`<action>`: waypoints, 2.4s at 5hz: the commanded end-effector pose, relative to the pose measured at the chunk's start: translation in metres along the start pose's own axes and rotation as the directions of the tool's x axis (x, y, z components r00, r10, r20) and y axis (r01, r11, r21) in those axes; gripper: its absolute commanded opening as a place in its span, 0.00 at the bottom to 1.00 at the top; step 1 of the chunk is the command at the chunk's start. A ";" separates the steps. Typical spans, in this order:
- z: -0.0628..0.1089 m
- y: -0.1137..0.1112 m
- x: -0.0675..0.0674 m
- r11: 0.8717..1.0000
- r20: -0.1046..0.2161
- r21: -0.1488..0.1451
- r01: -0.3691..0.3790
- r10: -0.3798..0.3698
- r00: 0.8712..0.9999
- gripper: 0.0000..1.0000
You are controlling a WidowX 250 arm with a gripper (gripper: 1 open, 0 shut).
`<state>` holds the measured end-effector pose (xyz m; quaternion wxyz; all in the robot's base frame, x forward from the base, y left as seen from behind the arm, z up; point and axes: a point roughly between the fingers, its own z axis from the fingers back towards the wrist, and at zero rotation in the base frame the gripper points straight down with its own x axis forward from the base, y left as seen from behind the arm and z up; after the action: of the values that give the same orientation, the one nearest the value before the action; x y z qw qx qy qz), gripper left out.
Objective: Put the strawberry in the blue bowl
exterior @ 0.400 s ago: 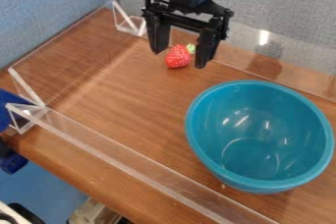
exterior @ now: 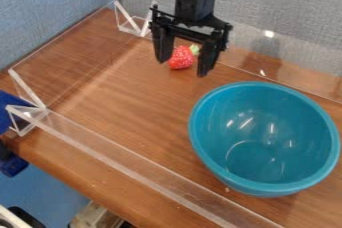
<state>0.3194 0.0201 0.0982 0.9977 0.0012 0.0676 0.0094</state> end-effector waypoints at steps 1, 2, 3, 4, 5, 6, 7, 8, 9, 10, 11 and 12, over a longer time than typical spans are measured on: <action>0.011 0.010 0.022 1.000 0.064 0.004 -0.012 0.012 0.998 1.00; 0.003 0.020 0.040 0.999 0.064 0.005 -0.035 0.035 0.997 1.00; -0.005 0.029 0.057 0.998 0.066 0.005 -0.057 0.057 0.996 1.00; -0.013 0.036 0.071 0.998 0.065 0.008 -0.067 0.067 0.996 1.00; -0.021 0.040 0.084 0.997 0.061 0.011 -0.076 0.075 0.995 1.00; -0.031 0.041 0.093 0.996 0.049 0.014 -0.084 0.083 0.995 1.00; -0.037 0.040 0.098 0.996 0.038 0.016 -0.088 0.088 0.995 1.00; -0.041 0.038 0.099 0.996 0.035 0.011 -0.089 0.088 0.995 0.00; -0.042 0.035 0.098 0.996 0.034 0.004 -0.084 0.084 0.996 1.00; -0.044 0.033 0.098 0.997 0.033 -0.003 -0.081 0.081 0.996 0.00; -0.046 0.030 0.096 0.997 0.031 -0.009 -0.076 0.076 0.997 1.00; -0.047 0.027 0.095 0.997 0.031 -0.017 -0.072 0.072 0.997 0.00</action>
<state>0.4023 0.0516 0.0244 0.9959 -0.0072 0.0740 0.0517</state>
